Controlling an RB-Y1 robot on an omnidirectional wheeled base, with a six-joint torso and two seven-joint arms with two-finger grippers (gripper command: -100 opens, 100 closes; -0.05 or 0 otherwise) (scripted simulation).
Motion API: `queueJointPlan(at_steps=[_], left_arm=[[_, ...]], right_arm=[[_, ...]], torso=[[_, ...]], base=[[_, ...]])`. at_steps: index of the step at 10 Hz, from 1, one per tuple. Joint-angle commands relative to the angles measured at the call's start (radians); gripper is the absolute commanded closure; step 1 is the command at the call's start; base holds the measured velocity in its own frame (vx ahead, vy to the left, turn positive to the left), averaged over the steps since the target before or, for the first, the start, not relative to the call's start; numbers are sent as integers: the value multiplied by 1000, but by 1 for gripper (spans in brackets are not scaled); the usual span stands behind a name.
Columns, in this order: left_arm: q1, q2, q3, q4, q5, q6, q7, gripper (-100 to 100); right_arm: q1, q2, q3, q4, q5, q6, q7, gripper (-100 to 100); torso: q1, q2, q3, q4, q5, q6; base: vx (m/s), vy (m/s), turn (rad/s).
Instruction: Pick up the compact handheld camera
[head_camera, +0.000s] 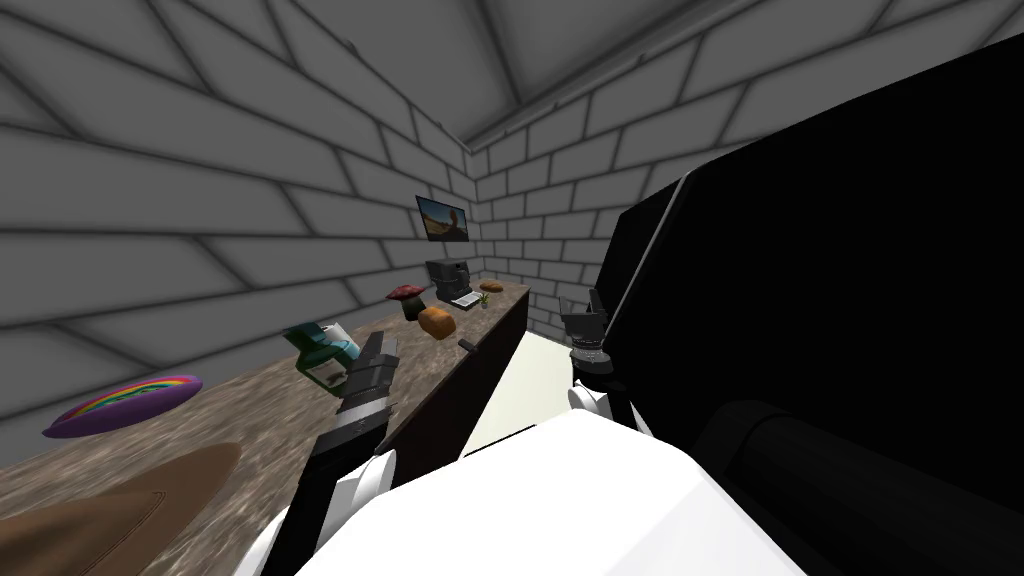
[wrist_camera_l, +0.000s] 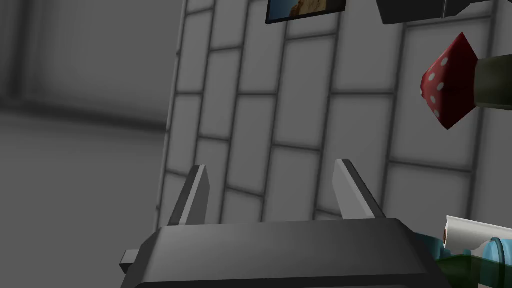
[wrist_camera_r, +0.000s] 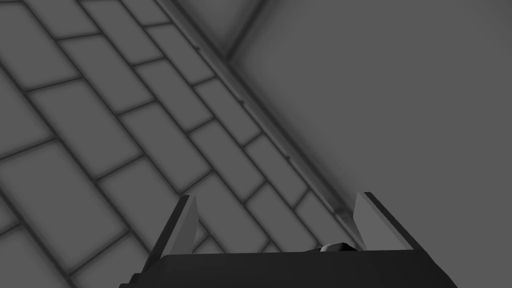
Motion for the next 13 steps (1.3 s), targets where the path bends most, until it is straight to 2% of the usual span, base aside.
queueJointPlan(at_steps=[1, 6, 8, 9, 11, 13], left_arm=[[-5, 37, 16, 25, 1, 8, -3, -100], [-25, 93, 83, 127, 3, 41, -13, -100], [-35, 102, 117, 177, 5, 59, -19, -100], [-35, 102, 117, 179, 5, 59, -19, -100], [-47, 107, 149, 233, 6, 79, -24, -100], [-58, 112, 180, 285, 7, 98, -29, -100]], right_arm=[[0, 0, 0, 0, 0, 0, 0, 0], [0, 0, 0, 0, 0, 0, 0, 0], [0, 0, 0, 0, 0, 0, 0, 0], [0, 0, 0, 0, 0, 0, 0, 0], [0, 0, 0, 0, 0, 0, 0, 0], [0, 0, 0, 0, 0, 0, 0, 0]], torso=[[0, 0, 0, 0, 0, 0], [-12, 1, 1, 0, -3, 0], [-12, 0, 0, 0, -3, 0], [-14, -1, 0, 0, -3, 0], [-8, -1, 0, 0, -2, 0], [-13, 0, 0, 0, -3, 0]], base=[[1, -64, -7], [-5, -168, 6], [4, -199, 6], [14, -146, 15], [1, -142, 3], [-11, -209, 18]])
